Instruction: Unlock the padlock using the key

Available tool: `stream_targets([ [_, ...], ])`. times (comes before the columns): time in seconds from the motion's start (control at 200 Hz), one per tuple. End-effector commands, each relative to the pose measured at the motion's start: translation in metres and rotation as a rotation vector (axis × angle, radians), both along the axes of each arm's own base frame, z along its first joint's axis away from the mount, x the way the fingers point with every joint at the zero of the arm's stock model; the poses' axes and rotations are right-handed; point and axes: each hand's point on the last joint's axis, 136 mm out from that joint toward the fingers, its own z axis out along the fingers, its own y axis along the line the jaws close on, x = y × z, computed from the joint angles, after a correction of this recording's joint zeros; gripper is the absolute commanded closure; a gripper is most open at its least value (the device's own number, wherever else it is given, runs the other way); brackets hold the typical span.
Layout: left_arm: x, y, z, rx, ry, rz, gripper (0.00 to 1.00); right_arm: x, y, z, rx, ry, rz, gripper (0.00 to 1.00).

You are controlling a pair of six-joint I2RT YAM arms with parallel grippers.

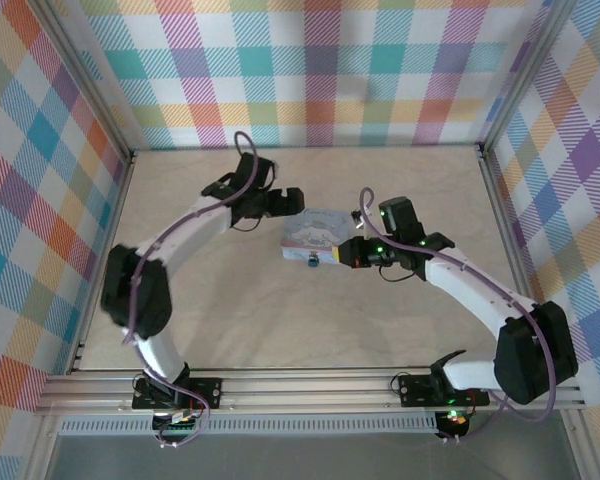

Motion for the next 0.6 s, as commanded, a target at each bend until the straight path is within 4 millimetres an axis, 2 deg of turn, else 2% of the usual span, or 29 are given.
stream_targets([
  [0.0,-0.027,0.015,0.019,-0.027,-0.080,-0.010,0.02,0.008,0.013,0.007,0.065,-0.008,0.021,1.00],
  [0.065,-0.047,0.017,0.022,-0.073,-0.092,-0.035,0.03,0.014,0.016,0.008,0.075,-0.005,0.023,1.00],
  [0.15,-0.076,0.018,0.014,-0.126,-0.079,-0.070,0.04,0.022,0.019,0.007,0.090,-0.002,0.026,1.00],
  [0.265,-0.101,0.018,0.009,-0.192,-0.113,-0.100,0.04,0.035,0.021,0.005,0.104,0.003,0.016,1.00],
  [0.425,-0.119,0.013,-0.011,-0.280,-0.102,-0.104,0.04,0.057,0.022,0.000,0.122,0.002,-0.016,1.00],
  [0.595,-0.126,-0.008,-0.036,-0.324,-0.051,-0.127,0.05,0.078,0.023,-0.011,0.123,0.024,-0.049,1.00],
])
